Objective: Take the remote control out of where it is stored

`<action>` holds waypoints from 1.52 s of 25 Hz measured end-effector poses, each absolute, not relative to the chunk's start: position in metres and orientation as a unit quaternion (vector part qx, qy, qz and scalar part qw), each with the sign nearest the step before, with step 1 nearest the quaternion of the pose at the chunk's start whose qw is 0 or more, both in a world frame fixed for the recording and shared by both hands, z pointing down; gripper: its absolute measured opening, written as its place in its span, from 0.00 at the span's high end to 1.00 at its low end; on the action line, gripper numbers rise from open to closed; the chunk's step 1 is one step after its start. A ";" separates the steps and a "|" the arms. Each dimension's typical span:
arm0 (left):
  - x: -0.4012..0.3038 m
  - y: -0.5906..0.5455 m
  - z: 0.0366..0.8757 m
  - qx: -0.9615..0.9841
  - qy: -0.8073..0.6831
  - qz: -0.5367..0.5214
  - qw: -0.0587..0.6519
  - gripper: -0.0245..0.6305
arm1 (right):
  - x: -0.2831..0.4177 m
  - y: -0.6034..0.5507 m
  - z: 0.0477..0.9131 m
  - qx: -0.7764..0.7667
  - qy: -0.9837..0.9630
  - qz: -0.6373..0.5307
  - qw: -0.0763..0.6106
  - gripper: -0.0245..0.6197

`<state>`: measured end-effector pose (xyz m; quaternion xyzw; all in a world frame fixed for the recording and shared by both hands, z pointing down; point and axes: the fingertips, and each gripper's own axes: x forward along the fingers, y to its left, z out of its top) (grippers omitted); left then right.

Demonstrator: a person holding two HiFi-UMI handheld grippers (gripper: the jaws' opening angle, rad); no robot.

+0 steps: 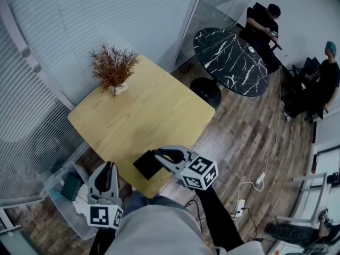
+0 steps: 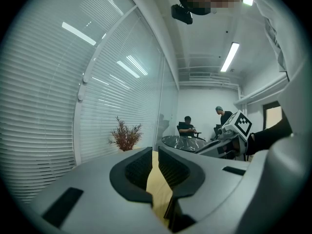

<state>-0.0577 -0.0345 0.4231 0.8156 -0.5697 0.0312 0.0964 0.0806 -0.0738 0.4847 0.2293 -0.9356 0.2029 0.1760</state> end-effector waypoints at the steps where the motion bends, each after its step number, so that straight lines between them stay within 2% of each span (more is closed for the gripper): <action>1: -0.057 -0.035 0.423 0.816 -0.570 0.031 0.096 0.89 | 0.081 -0.074 0.484 0.230 -0.936 0.202 0.176 0.86; 6: -0.058 -0.034 0.423 0.815 -0.570 0.031 0.094 0.95 | 0.081 -0.073 0.481 0.231 -0.936 0.200 0.174 0.86; 38: -0.060 -0.028 0.428 0.809 -0.574 0.025 0.122 0.95 | 0.091 -0.068 0.460 0.239 -0.941 0.186 0.154 0.86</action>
